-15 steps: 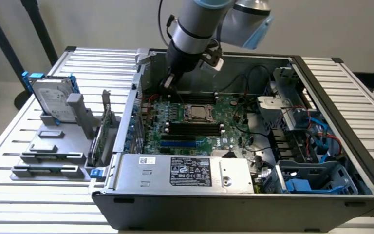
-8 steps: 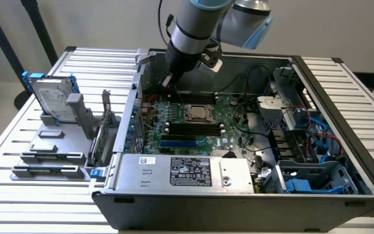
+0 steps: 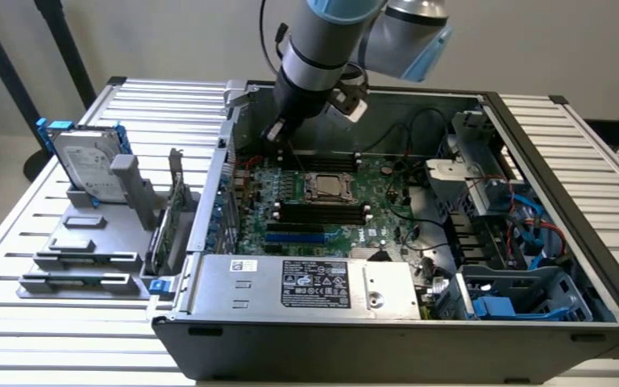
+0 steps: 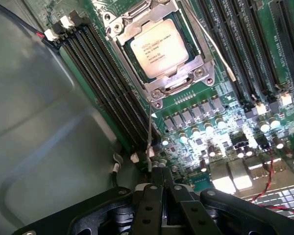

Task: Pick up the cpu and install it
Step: 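Install the first cpu locking lever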

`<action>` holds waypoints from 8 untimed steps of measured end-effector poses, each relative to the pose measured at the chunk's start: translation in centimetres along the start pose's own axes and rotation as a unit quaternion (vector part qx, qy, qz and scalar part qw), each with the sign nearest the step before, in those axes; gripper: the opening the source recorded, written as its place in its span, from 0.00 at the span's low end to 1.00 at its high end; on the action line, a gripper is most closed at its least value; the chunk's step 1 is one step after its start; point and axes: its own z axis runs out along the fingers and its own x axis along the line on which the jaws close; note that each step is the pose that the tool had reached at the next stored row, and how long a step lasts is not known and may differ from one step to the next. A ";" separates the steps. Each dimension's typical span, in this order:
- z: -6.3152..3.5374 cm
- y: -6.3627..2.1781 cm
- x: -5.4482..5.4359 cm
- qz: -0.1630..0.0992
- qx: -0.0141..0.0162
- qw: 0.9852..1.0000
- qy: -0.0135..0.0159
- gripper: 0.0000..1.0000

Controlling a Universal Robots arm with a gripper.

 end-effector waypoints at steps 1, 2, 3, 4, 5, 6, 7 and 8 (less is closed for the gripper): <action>0.01 0.00 0.0 0.003 0.000 1.000 0.002 0.11; 0.01 0.01 0.0 0.005 0.000 1.000 0.004 0.11; 0.01 0.01 0.0 0.007 0.000 1.000 0.006 0.11; 0.01 0.01 0.0 0.009 -0.001 1.000 0.007 0.11; 0.01 0.01 0.0 0.010 -0.002 1.000 0.008 0.11; 0.01 0.01 0.0 0.010 -0.004 1.000 0.010 0.11; 0.02 0.01 0.0 0.010 -0.006 1.000 0.011 0.11; 0.02 0.02 0.0 0.011 -0.009 1.000 0.013 0.11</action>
